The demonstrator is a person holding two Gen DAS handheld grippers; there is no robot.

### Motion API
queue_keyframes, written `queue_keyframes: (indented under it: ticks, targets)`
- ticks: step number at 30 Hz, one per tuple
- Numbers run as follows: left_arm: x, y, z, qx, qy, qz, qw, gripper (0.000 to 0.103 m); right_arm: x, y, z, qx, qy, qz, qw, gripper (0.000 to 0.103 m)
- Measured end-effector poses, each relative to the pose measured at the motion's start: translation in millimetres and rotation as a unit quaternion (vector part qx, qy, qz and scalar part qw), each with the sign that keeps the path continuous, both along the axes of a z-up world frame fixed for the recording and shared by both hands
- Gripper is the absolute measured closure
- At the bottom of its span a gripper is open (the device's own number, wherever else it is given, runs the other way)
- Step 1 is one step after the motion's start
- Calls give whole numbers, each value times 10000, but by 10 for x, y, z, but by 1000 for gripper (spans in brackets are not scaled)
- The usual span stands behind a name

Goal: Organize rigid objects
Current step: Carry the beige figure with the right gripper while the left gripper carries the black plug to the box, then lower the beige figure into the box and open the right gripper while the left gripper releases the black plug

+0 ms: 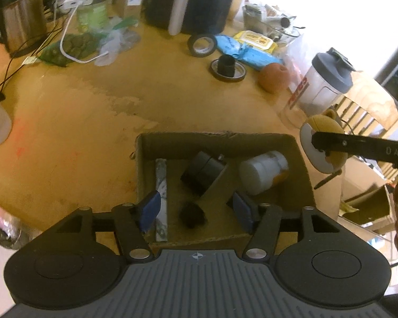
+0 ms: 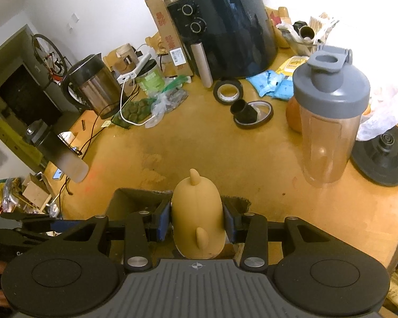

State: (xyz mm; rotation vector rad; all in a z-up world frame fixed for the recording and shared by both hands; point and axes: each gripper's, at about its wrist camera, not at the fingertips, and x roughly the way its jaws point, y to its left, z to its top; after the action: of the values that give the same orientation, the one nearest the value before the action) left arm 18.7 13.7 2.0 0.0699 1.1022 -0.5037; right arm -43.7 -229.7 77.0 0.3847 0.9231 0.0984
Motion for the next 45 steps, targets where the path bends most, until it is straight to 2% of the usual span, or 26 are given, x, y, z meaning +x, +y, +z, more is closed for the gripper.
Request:
queue_keyframes:
  ticks: [13,22,38,39,42,45]
  targets:
    - [18,121,22,-93,-10,342,9994,43,113,215,-77,57,139,518,9985,59]
    - [92,235,118,-106,-161,607,9980,43,263,384,-81,95,159,913,9957,59]
    - [13,527,114,-121,-72,1112,9937,43,518,959,-207,264,312,1945,9800,58]
    - [10,546,119,-108,-77,1141,9934,43,527,972,-190,306,246,1941,9802,57]
    - [-7,578,128,-72,-87,1189,9928,43,557,958,-152,387,112,1882,9813,41]
    - [-14,571,121,-36,-80,1181,9930,43,557,891,-142,366,87,1775,9834,36]
